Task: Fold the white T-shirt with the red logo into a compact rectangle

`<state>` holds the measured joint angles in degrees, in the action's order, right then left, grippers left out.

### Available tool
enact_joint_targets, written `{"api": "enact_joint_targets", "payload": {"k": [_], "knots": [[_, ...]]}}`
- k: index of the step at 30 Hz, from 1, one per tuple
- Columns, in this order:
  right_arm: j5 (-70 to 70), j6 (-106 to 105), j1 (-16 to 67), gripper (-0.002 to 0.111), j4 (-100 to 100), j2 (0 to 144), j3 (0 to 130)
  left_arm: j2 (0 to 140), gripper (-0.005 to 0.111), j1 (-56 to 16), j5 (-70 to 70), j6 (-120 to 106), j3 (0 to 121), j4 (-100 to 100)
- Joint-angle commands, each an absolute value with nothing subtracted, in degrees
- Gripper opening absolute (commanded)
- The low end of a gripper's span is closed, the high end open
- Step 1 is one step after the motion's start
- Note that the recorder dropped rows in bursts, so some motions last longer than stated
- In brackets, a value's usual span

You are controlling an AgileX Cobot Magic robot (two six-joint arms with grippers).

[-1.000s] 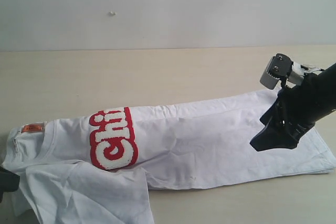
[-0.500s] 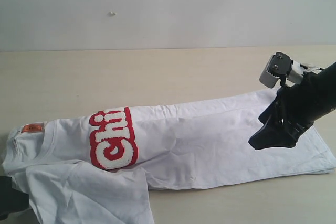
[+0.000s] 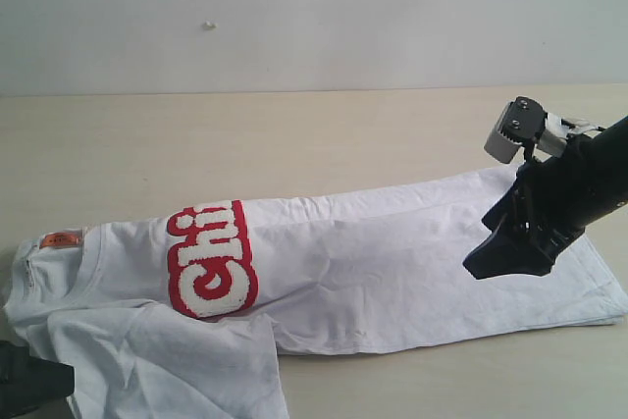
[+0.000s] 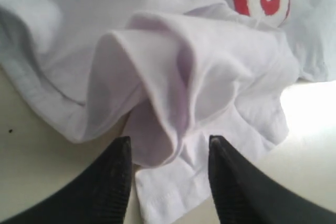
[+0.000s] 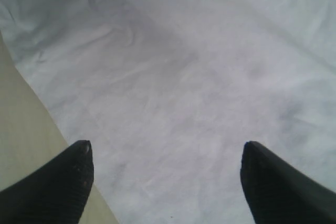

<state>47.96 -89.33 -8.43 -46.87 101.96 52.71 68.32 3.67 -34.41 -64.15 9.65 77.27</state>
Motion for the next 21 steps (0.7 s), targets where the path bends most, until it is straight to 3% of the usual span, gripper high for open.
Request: {"api": "enact_joint_targets", "payload": {"k": [1,15,19,21], "knots": [[48.13,-89.9,-8.62,0.074,-47.77,101.95,53.04,69.7,0.046,3.39,-34.72,-68.06,9.36,81.16],[47.72,-89.9,-8.62,0.074,-47.77,101.95,53.04,85.31,0.043,0.75,-37.23,-83.57,9.36,96.74],[48.03,-89.9,-8.62,0.074,-47.89,101.95,53.04,88.87,0.019,-1.33,-37.38,-87.37,10.05,99.95],[48.12,-89.9,-8.62,0.074,-47.89,101.95,53.04,89.56,0.0,-1.33,-39.69,-87.37,10.77,99.95]]}}
